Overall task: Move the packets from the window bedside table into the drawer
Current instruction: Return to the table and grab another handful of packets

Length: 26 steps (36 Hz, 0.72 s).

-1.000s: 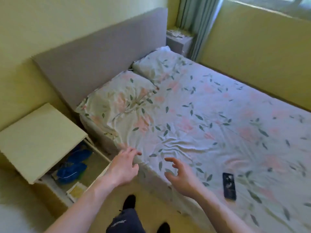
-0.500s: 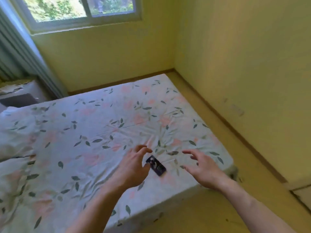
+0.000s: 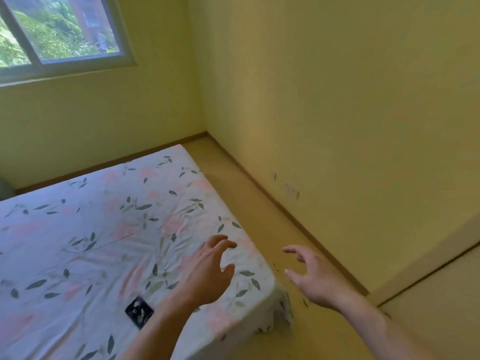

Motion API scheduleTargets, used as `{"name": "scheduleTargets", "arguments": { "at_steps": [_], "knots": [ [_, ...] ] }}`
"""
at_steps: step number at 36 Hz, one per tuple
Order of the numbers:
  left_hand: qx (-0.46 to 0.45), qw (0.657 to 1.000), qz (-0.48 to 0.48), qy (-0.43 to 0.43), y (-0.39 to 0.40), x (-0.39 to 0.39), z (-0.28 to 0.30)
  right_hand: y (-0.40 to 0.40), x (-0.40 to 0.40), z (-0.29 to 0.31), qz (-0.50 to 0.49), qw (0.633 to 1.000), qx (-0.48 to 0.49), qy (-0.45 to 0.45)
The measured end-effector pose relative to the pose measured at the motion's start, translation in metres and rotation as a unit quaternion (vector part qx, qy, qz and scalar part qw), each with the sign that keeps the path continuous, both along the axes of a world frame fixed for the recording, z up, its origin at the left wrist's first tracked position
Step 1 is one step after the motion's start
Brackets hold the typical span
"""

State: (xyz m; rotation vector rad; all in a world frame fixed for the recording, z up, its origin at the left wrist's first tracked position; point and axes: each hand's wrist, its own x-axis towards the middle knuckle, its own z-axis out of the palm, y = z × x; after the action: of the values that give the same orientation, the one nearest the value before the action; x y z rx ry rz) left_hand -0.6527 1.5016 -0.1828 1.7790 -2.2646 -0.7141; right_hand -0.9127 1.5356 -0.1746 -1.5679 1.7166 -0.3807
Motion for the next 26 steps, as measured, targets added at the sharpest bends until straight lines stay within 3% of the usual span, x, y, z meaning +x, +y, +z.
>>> {"name": "scheduleTargets", "arguments": {
  "at_steps": [8,16,21,26],
  "knots": [
    [0.000,0.996,0.087,-0.014,-0.059,-0.044,0.005,-0.113,-0.079,0.023,0.060,0.997,-0.037,-0.013],
    [-0.035,0.985,0.166,-0.015,-0.182,-0.083,0.006,-0.262,-0.126,0.038,0.129,0.988,-0.087,-0.004],
    [-0.049,0.984,0.169,-0.006,-0.283,-0.133,0.012,-0.350,-0.166,0.060,0.134,0.984,-0.119,0.011],
    [-0.063,0.986,0.142,0.060,-0.373,-0.189,0.027,-0.437,-0.201,0.074,0.116,0.985,-0.125,0.007]
  ]
}}
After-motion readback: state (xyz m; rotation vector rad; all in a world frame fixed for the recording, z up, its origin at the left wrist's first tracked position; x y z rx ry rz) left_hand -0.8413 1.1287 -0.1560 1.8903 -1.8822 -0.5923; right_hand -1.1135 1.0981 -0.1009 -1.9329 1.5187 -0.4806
